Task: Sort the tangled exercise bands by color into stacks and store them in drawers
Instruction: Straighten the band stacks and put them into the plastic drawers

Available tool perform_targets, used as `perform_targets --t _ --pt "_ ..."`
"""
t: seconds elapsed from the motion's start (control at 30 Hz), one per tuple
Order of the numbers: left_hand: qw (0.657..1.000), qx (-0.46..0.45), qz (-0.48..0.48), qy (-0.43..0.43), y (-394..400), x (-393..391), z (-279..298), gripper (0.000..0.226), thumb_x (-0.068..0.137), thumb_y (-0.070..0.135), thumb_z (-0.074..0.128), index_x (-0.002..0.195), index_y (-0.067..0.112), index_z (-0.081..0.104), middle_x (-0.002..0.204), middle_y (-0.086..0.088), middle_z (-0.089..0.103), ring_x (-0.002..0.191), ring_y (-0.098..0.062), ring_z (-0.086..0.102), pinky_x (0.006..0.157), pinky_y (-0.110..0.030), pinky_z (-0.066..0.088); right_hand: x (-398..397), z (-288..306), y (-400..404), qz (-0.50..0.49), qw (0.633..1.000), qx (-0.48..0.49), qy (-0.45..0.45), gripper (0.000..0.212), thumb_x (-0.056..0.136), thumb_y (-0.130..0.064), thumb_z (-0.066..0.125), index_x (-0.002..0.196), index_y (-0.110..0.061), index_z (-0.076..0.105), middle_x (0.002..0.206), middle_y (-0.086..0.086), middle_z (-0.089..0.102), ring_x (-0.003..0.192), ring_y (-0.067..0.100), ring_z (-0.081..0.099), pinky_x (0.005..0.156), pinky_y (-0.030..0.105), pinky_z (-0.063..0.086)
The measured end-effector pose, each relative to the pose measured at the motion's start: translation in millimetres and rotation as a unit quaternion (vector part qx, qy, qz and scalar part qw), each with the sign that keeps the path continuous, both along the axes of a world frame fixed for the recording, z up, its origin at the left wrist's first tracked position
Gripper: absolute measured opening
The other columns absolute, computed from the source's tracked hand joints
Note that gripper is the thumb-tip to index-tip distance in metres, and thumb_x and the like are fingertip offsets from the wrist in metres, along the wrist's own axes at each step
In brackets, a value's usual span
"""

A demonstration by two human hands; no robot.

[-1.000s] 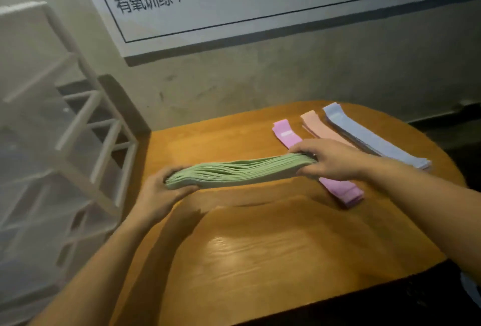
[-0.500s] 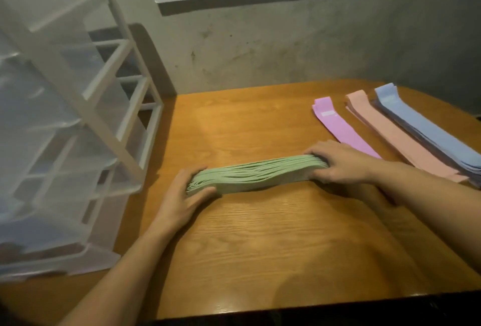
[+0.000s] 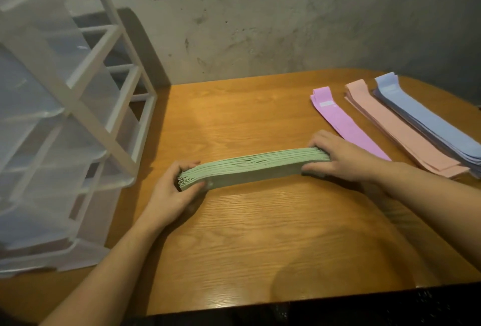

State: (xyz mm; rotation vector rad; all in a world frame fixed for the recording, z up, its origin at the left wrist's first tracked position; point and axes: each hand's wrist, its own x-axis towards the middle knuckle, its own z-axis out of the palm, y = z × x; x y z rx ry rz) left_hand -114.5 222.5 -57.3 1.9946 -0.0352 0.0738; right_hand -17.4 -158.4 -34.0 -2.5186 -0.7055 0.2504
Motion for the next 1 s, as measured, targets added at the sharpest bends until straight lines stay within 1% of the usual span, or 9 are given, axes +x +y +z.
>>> perform_targets --t 0.1,0.27,0.5,0.57,0.63,0.7,0.8,0.9,1.0 --pt "0.999 -0.046 0.003 0.021 -2 -2 5 0.042 0.077 0.029 0.083 0.108 0.014 0.058 0.084 -0.002 0.072 0.064 -0.022 0.061 0.053 -0.029 0.049 -5 0 0 -0.070 0.992 0.071 0.080 0.041 0.077 -0.044 0.082 0.104 -0.026 0.057 0.099 -0.012 0.064 0.094 0.005 0.063 0.075 0.017 0.050" --pt "0.999 -0.030 0.037 0.021 -3 0 7 0.044 0.086 0.003 0.075 0.125 0.012 0.058 0.103 0.002 0.069 0.084 0.004 0.065 0.075 -0.012 0.050 -8 2 1 -0.117 0.980 0.089 0.136 0.041 0.081 -0.037 0.081 0.113 -0.025 0.059 0.107 -0.009 0.066 0.095 0.007 0.064 0.074 0.015 0.053" --pt "0.998 -0.049 0.033 0.029 -2 -2 13 0.035 0.091 0.014 0.069 0.124 0.008 0.059 0.106 0.001 0.071 0.090 0.001 0.067 0.076 -0.014 0.052 -22 18 -2 -0.156 0.954 0.148 0.210 0.026 0.090 -0.033 0.072 0.112 -0.023 0.063 0.109 0.004 0.069 0.102 0.029 0.067 0.089 0.050 0.055" --pt "0.997 -0.066 0.035 0.036 0 -5 15 0.038 0.089 0.024 0.071 0.124 0.011 0.060 0.109 -0.003 0.068 0.089 -0.001 0.066 0.075 -0.018 0.054 -26 26 3 -0.169 0.942 0.172 0.232 0.024 0.093 -0.036 0.067 0.112 -0.024 0.062 0.111 0.005 0.066 0.101 0.023 0.065 0.083 0.039 0.055" --pt "0.990 -0.118 0.049 0.056 2 -9 17 0.041 0.087 0.033 0.076 0.120 0.016 0.058 0.108 -0.011 0.068 0.092 -0.015 0.069 0.078 -0.036 0.057 -29 34 10 -0.184 0.932 0.186 0.250 0.018 0.095 -0.035 0.064 0.110 -0.025 0.062 0.110 0.000 0.066 0.097 0.013 0.064 0.073 0.019 0.053" --pt "0.974 -0.199 0.059 0.086 1 -14 20 0.046 0.085 0.034 0.075 0.121 0.015 0.054 0.111 -0.023 0.066 0.080 -0.032 0.070 0.063 -0.044 0.060 -29 40 16 -0.210 0.915 0.200 0.281 0.016 0.097 -0.031 0.062 0.108 -0.020 0.063 0.107 0.001 0.069 0.093 0.011 0.065 0.067 0.014 0.051" --pt "0.971 -0.198 0.067 0.119 -3 -20 19 0.048 0.087 0.034 0.074 0.119 0.006 0.053 0.104 -0.038 0.061 0.051 -0.028 0.055 0.040 -0.030 0.051 -31 46 21 -0.259 0.882 0.236 0.316 0.024 0.094 -0.029 0.065 0.110 -0.012 0.066 0.110 0.010 0.070 0.091 0.016 0.065 0.074 0.022 0.049" --pt "0.987 -0.100 0.065 0.111 -6 -23 13 0.027 0.095 0.029 0.067 0.111 0.010 0.058 0.092 -0.029 0.068 0.050 -0.025 0.053 0.038 -0.026 0.044 -33 48 23 -0.266 0.888 0.164 0.336 0.028 0.092 -0.032 0.066 0.111 -0.012 0.064 0.112 0.012 0.068 0.095 0.020 0.064 0.082 0.031 0.050" --pt "0.983 -0.115 0.070 0.128 -7 -18 13 0.022 0.097 0.026 0.065 0.111 0.010 0.059 0.096 -0.022 0.070 0.050 -0.019 0.056 0.040 -0.025 0.046 -32 50 29 -0.286 0.894 0.116 0.326 0.026 0.091 -0.033 0.067 0.107 -0.014 0.061 0.113 0.011 0.067 0.105 0.023 0.066 0.098 0.037 0.053"
